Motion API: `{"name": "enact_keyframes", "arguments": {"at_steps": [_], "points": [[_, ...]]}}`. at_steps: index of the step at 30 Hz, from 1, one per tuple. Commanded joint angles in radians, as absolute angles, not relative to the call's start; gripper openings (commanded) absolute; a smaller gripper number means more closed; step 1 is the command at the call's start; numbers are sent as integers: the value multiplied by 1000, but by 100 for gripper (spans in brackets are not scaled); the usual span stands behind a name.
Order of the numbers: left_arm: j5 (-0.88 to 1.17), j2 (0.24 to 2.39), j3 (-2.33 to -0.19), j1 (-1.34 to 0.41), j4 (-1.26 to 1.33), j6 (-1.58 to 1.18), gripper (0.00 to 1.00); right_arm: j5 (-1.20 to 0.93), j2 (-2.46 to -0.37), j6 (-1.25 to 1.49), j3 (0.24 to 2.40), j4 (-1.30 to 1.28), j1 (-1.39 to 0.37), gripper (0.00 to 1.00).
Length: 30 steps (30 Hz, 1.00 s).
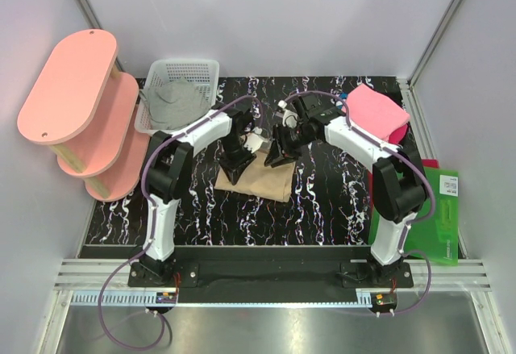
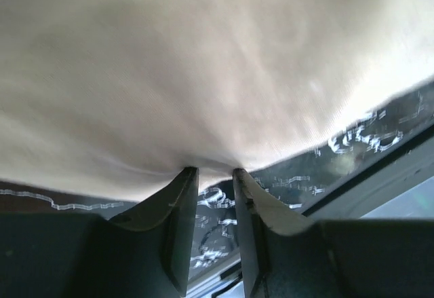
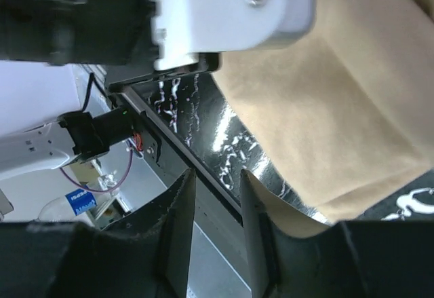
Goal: Fold and stack the t-shirts
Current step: Smooth out wrinkles on the folded tshirt
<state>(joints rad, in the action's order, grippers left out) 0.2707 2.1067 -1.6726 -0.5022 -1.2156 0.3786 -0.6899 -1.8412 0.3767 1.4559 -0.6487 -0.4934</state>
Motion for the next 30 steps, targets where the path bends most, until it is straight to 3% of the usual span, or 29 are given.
{"name": "enact_keyframes", "arguments": {"at_steps": [1,8,20,25,30], "points": [[324,2126,-1743,-494,-1189,333,32,-739,-1962,354,1482,-615,-476,39],[310,2066,-1635,-488,-1132,350,31,-727,-2251,371,1632,-644,-388,32],[201,2049,-1502,-488,-1022,374,30,-914,-2482,485,1773,-575,-262,27],[161,2039,-1520,-486,-1014,380,29,-847,-2448,483,1596,-545,-278,21],[106,2063,-1621,-485,-1037,400,29,-753,-2277,508,1320,-466,-319,19]]}}
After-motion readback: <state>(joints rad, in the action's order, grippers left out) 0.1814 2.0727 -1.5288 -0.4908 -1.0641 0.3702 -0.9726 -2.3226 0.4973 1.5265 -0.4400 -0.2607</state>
